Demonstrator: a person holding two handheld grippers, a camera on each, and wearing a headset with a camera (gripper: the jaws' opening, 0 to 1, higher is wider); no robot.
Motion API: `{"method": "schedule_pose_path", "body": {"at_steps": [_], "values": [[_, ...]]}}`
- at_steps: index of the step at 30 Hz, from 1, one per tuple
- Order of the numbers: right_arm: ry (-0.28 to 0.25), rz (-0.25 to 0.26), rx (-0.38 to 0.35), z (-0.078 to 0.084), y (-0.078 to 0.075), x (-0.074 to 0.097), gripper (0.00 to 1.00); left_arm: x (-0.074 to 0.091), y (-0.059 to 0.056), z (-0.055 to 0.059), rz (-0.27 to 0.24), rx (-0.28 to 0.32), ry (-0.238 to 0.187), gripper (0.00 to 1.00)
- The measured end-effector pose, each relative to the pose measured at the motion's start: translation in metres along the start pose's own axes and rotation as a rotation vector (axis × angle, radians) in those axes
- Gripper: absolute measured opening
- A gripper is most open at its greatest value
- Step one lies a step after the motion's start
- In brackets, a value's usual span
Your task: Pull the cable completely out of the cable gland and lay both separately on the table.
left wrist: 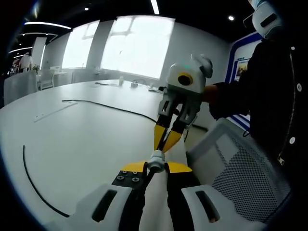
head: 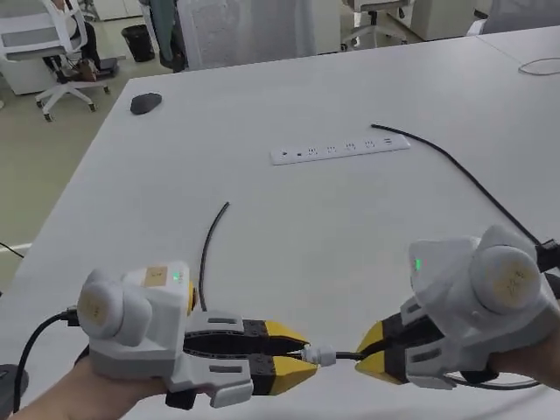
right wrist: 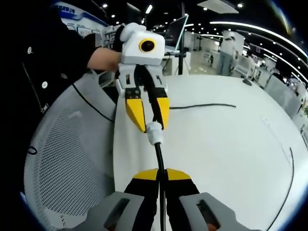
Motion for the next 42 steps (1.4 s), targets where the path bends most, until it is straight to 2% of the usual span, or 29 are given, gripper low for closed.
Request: {"method": "schedule_pose_path", "body": {"at_steps": [2,5,6,8,11,13,18,19,20,24,26,27,29,31,33,35,38,39,41,42], "values": [[0.014,0.038,-0.043,0.016,-0.008,0.009,0.0,0.003,0.003,0.001,-0.008,0.009,0.001,0.15],[0.0,0.096,-0.065,0.034,-0.02,0.021,0.0,0.006,0.004,0.001,-0.015,0.005,0.0,0.15],[0.021,0.128,-0.099,0.045,-0.025,0.026,0.0,0.007,0.004,0.001,-0.019,0.003,0.0,0.15],[0.044,0.155,-0.103,0.058,-0.03,0.033,0.0,0.009,0.006,0.001,-0.024,0.004,0.0,0.15],[0.058,0.186,-0.151,0.079,-0.037,0.044,0.0,0.012,0.006,-0.001,-0.024,0.007,-0.006,0.15],[0.09,0.22,-0.17,0.096,-0.044,0.051,0.0,0.014,0.007,0.0,-0.027,0.007,0.0,0.15],[0.164,0.302,-0.169,0.131,-0.062,0.067,0.0,0.018,0.009,0.001,-0.035,0.002,0.008,0.15],[0.182,0.315,-0.15,0.137,-0.065,0.07,0.0,0.02,0.01,0.001,-0.04,0.003,0.008,0.15],[0.203,0.352,-0.109,0.143,-0.072,0.075,0.0,0.021,0.01,0.002,-0.041,0.004,0.01,0.15],[0.245,0.376,-0.129,0.16,-0.08,0.081,0.0,0.025,0.011,0.004,-0.05,0.004,0.019,0.15],[0.236,0.381,-0.209,0.166,-0.084,0.082,0.0,0.025,0.011,0.004,-0.053,0.002,0.019,0.15],[0.225,0.381,-0.227,0.164,-0.084,0.082,0.01,0.025,0.011,0.003,-0.054,0.002,0.02,0.15],[0.24,0.375,-0.239,0.161,-0.083,0.082,0.02,0.026,0.012,0.003,-0.06,-0.001,0.023,0.15],[0.237,0.357,-0.234,0.153,-0.08,0.08,0.09,0.026,0.014,0.002,-0.071,0.005,0.021,0.15],[0.187,0.316,-0.261,0.136,-0.074,0.075,0.18,0.026,0.014,-0.001,-0.072,-0.005,0.02,0.15],[0.145,0.292,-0.25,0.114,-0.07,0.071,0.24,0.025,0.013,-0.002,-0.072,-0.013,0.024,0.15],[0.066,0.264,-0.139,0.07,-0.062,0.062,0.22,0.024,0.011,-0.002,-0.064,-0.017,0.026,0.15],[0.012,0.248,-0.084,0.047,-0.056,0.056,0.2,0.023,0.01,-0.002,-0.063,-0.02,0.029,0.15],[-0.064,0.19,-0.006,0.008,-0.04,0.044,0.14,0.022,0.009,-0.001,-0.06,-0.021,0.03,0.15],[-0.083,0.159,0.01,-0.005,-0.032,0.039,0.14,0.021,0.008,-0.001,-0.059,-0.025,0.034,0.15]]}}
Point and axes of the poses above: the centre of the closed fingertips' face, and the gripper's own axes: x roughly backward along the fingers, y roughly to its left, z roughly out of its underside, the point moved 2 cm from there along x, roughly backward along the fingers, and after that the axes turned 3 degrees about -x, right-handed, at the moved point
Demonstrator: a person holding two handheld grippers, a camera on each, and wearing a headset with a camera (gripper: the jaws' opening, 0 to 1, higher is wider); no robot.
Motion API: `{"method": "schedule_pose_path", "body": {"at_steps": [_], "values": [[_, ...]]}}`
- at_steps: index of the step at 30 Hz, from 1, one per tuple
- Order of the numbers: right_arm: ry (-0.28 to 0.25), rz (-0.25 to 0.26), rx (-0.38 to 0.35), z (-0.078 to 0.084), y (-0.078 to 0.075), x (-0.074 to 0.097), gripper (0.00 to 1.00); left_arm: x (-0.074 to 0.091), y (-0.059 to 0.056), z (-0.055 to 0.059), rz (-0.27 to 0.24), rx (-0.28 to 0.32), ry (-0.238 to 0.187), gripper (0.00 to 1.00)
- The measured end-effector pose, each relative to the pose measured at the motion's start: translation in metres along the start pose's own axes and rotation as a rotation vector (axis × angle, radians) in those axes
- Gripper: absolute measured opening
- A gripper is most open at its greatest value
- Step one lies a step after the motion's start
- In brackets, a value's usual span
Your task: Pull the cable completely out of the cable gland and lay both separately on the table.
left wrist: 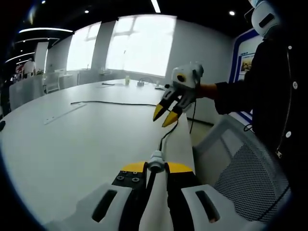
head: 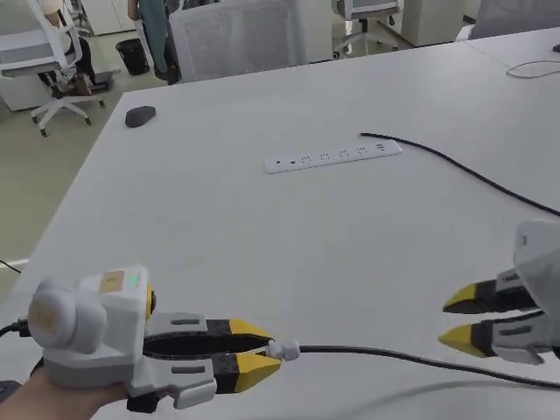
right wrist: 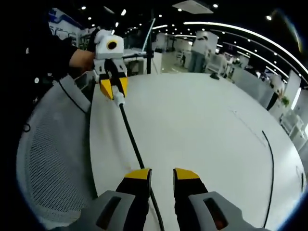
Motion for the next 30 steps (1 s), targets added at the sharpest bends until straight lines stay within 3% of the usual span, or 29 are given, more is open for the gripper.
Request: {"method": "schedule_pose_path", "body": {"at_steps": [2,4,12,16,20,22,30], "values": [[-0.022,-0.08,0.025,-0.022,0.02,-0.014,0.14,-0.001,-0.002,0.001,0.002,-0.004,0.007,0.15],[-0.038,-0.123,0.101,-0.037,0.034,-0.027,0.14,-0.001,-0.002,0.001,0.002,-0.012,0.009,0.15],[-0.018,-0.211,0.141,-0.047,0.053,-0.061,0.09,0.001,-0.003,-0.003,0.005,-0.025,0.005,0.15],[-0.01,-0.218,0.162,-0.045,0.054,-0.062,0.0,0.001,-0.002,-0.006,-0.002,-0.035,-0.004,0.15],[0.007,-0.207,0.193,-0.04,0.052,-0.059,0.0,0.001,-0.002,-0.006,-0.002,-0.047,0.001,0.15],[0.019,-0.181,0.198,-0.035,0.046,-0.055,0.0,0.002,0.001,-0.003,-0.025,-0.087,0.017,0.15],[0.082,-0.1,0.127,0.006,0.016,-0.034,0.0,0.013,0.006,0.001,-0.044,-0.088,0.031,0.15]]}}
Point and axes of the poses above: the centre of the closed fingertips' face, and the gripper's own axes: x roughly backward along the fingers, y roughly to its left, z roughly out of its underside, the point moved 2 cm from there along x, roughly backward along the fingers, and after that the axes turned 3 degrees about -x, right-handed, at the moved point
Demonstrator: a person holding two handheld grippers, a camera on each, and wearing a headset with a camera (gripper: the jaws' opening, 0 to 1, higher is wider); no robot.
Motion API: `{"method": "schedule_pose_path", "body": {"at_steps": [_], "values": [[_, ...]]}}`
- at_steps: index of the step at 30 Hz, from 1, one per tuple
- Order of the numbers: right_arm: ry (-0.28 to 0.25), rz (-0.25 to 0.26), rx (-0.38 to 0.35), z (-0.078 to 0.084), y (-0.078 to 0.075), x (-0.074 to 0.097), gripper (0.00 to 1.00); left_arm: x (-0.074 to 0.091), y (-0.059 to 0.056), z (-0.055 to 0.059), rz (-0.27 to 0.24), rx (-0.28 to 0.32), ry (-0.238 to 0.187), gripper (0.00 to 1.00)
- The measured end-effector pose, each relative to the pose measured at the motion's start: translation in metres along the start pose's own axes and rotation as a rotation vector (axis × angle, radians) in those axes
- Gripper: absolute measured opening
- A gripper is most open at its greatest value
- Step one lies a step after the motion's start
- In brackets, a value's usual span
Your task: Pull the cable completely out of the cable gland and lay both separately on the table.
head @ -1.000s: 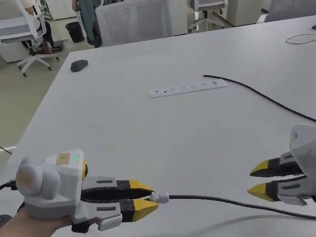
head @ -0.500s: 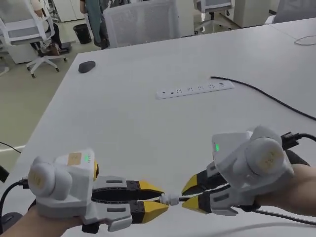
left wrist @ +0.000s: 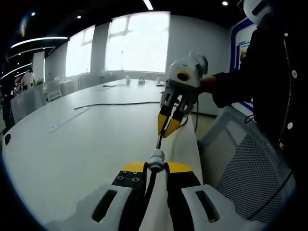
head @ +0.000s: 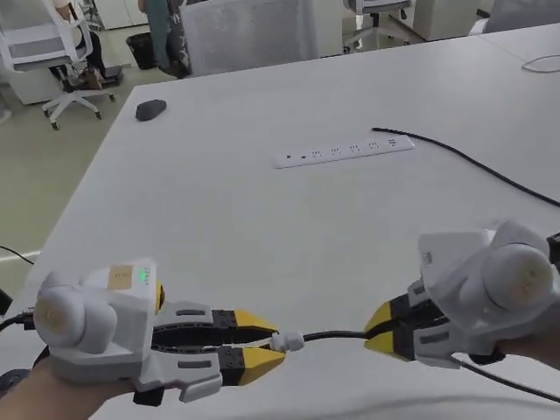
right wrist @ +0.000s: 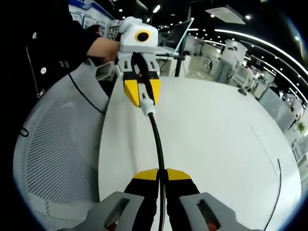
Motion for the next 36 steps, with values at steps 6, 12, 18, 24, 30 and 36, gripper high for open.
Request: {"method": "schedule_pose_path", "body": {"at_steps": [6,12,18,24,30,36], "values": [[0.032,0.04,-0.038,0.023,-0.009,0.011,0.0,0.005,0.003,0.0,-0.014,-0.002,-0.003,0.15],[0.095,0.075,-0.042,0.045,-0.017,0.014,0.0,0.008,0.004,0.004,-0.023,-0.011,0.015,0.15],[0.09,0.034,-0.069,0.049,-0.009,0.009,0.0,0.005,0.001,0.006,-0.009,-0.005,0.022,0.15],[0.125,0.019,-0.071,0.048,-0.009,0.0,0.15,0.002,0.0,0.009,-0.004,-0.005,0.036,0.15],[-0.027,-0.042,-0.051,-0.006,0.005,-0.015,0.21,0.001,-0.002,0.012,0.005,-0.005,0.052,0.15],[-0.066,-0.128,0.067,-0.048,0.024,-0.047,0.18,0.0,-0.003,0.011,0.008,-0.007,0.057,0.15]]}}
Point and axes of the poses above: the centre of the closed fingertips' face, and the gripper's own axes: x roughly backward along the fingers, y roughly to its left, z roughly out of its underside, the point moved 2 cm from there along x, roughly backward along the fingers, and after that the axes turned 3 degrees about -x, right-handed, at the moved point
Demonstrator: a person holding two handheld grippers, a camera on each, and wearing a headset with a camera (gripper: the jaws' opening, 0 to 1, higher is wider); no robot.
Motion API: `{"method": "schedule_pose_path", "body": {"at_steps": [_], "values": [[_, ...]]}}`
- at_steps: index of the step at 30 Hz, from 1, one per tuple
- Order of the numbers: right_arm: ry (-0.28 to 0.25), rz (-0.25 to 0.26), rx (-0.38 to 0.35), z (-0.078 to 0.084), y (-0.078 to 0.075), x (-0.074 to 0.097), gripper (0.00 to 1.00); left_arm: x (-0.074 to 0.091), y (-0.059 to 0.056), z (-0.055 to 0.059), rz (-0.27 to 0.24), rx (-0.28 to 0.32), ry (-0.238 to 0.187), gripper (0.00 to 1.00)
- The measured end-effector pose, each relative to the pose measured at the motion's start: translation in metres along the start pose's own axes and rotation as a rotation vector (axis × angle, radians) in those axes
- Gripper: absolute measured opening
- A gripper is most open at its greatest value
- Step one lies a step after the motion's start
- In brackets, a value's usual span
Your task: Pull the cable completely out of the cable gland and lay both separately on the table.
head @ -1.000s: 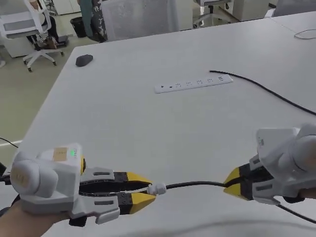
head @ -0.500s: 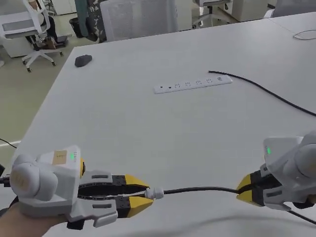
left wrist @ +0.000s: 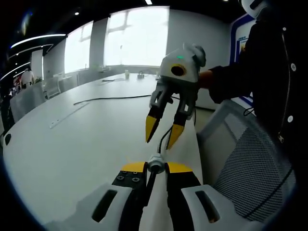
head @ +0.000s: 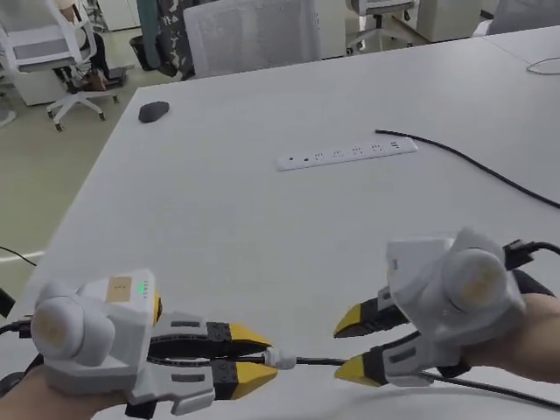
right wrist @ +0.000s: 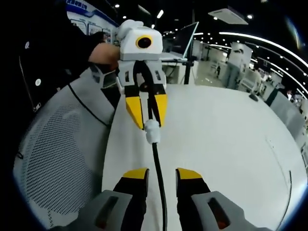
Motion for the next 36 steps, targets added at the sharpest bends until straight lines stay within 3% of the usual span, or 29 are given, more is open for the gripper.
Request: {"method": "schedule_pose_path", "body": {"at_steps": [6,9,13,21,25,30,36], "values": [[-0.003,-0.049,0.052,-0.017,0.009,-0.018,0.11,0.002,-0.003,-0.002,-0.001,-0.011,-0.001,0.15],[-0.006,-0.068,0.088,-0.021,0.013,-0.018,0.0,0.007,-0.004,-0.003,-0.008,-0.009,-0.013,0.15],[-0.001,-0.072,0.103,-0.022,0.015,-0.016,0.0,0.013,-0.005,-0.001,-0.01,-0.004,-0.012,0.15],[0.031,-0.061,0.098,-0.021,0.008,-0.013,0.0,0.041,-0.001,0.01,-0.085,0.025,-0.035,0.15],[0.067,-0.07,0.09,-0.02,0.004,-0.017,0.0,0.064,0.0,0.023,-0.155,0.064,-0.058,0.15],[0.099,-0.07,0.076,-0.023,0.001,-0.027,0.0,0.092,0.0,0.048,-0.237,0.122,-0.074,0.15],[0.087,-0.06,0.024,-0.047,-0.008,-0.047,0.0,0.118,-0.003,0.076,-0.322,0.199,-0.121,0.15]]}}
Point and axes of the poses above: the centre of the closed fingertips' face, and the gripper's own axes: x roughly backward along the fingers, y roughly to its left, z roughly out of its underside, the point moved 2 cm from there along x, roughly backward along the fingers, and after that the axes turned 3 degrees about -x, right-handed, at the moved point
